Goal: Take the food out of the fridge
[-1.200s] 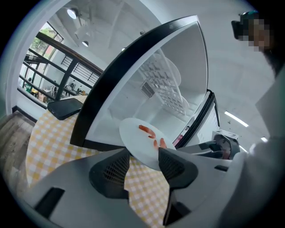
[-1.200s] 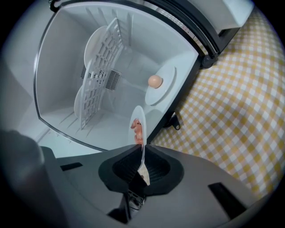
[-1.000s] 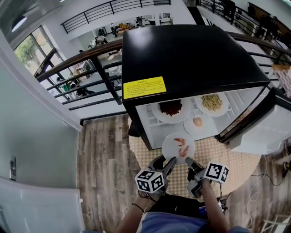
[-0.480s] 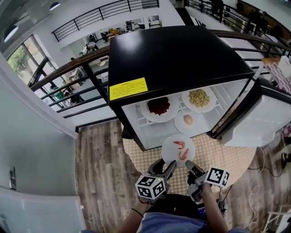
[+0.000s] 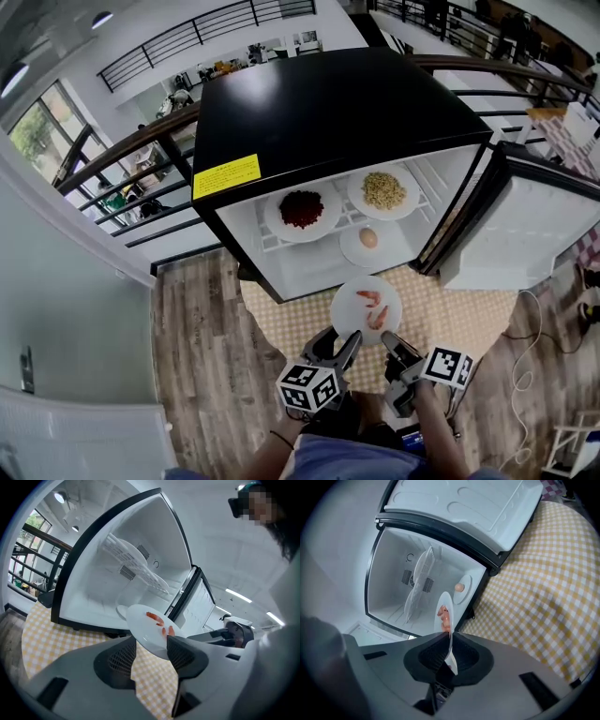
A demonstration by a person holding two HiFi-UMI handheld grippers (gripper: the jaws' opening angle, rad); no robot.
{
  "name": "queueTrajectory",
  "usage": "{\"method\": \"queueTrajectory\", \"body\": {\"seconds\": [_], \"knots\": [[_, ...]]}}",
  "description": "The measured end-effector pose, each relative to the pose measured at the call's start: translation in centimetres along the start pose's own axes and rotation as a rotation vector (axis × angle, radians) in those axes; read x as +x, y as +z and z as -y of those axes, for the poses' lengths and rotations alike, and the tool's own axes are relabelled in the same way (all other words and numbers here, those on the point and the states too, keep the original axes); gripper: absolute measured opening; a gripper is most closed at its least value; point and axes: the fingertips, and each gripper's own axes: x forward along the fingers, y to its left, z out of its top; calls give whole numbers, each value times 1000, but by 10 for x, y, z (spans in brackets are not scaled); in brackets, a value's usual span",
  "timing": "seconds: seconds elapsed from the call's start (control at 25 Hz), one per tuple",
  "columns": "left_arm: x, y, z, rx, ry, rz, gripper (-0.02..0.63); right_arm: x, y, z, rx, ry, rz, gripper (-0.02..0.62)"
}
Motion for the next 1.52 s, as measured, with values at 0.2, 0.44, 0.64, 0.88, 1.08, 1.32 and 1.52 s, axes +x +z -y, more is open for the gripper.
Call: {"method": "queueTrajectory", "body": {"seconds": [0.2,0.44,0.64,0.88,1.08,1.32,1.52], "knots": [[-6,-14,34,5,-5,2,209,-36,-4,6,16,9,5,28],[-18,-33,74,20,-8,1,209,-81,-12,15,16,24,18,28],[-32,-45,98,25,1,10,209,-109,-23,16,13,31,19,29],[-53,-55,125,27,24,37,209,-138,-35,10,-21,73,0,28],[-70,-64,138,36,52,53,209,-154,-48,8,-42,96,-21,29],[-92,-76,150,25,86,71,209,-170,-65,8,-70,110,-55,29],[-107,-81,164,36,105,82,209,-185,-77,4,-69,142,-63,29]]}}
